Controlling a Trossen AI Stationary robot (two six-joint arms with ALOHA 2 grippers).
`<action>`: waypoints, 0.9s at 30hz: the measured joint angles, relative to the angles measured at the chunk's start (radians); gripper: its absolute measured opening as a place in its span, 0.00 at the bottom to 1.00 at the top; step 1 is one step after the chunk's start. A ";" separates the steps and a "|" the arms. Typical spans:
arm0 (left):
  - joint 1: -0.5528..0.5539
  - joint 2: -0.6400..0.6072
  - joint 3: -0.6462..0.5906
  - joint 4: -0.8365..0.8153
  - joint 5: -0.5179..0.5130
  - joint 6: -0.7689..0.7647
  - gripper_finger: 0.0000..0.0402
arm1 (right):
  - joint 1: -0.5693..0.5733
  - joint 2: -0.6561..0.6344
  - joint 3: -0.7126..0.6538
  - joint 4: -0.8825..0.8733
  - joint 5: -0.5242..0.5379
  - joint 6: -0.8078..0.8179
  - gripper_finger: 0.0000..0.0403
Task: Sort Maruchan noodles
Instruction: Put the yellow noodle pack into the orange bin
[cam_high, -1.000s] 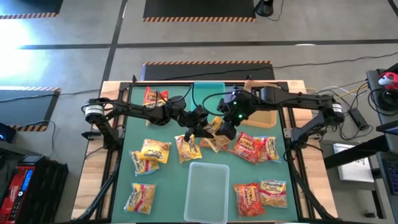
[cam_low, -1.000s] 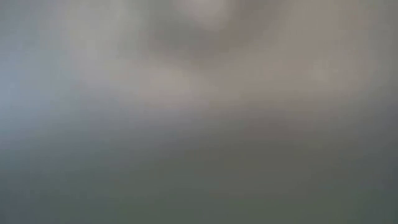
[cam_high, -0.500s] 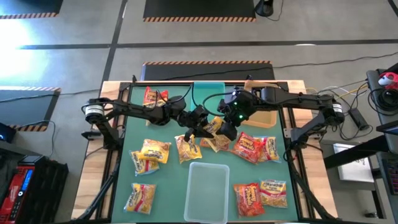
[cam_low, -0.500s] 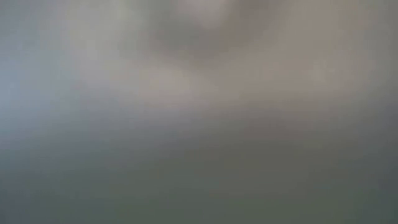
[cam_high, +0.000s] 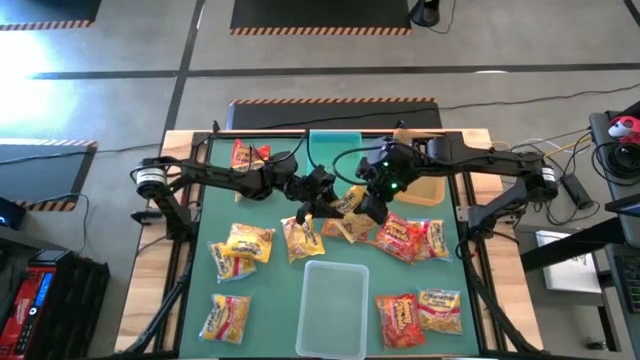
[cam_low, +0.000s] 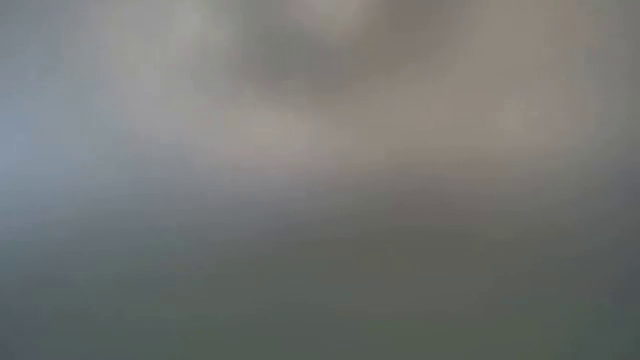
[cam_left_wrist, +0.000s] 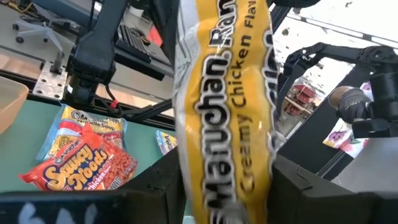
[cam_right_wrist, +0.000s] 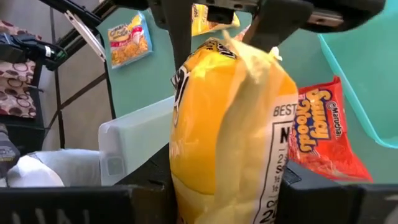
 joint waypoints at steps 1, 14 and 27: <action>0.003 0.000 0.000 0.004 0.001 -0.005 0.36 | 0.000 -0.005 0.000 -0.009 0.000 0.001 0.32; 0.033 0.000 0.000 0.015 0.002 -0.024 0.43 | -0.019 -0.079 0.000 -0.257 0.301 -0.033 0.32; 0.065 0.000 0.000 0.042 0.083 -0.041 0.43 | -0.184 -0.119 -0.032 -0.377 0.617 -0.129 0.32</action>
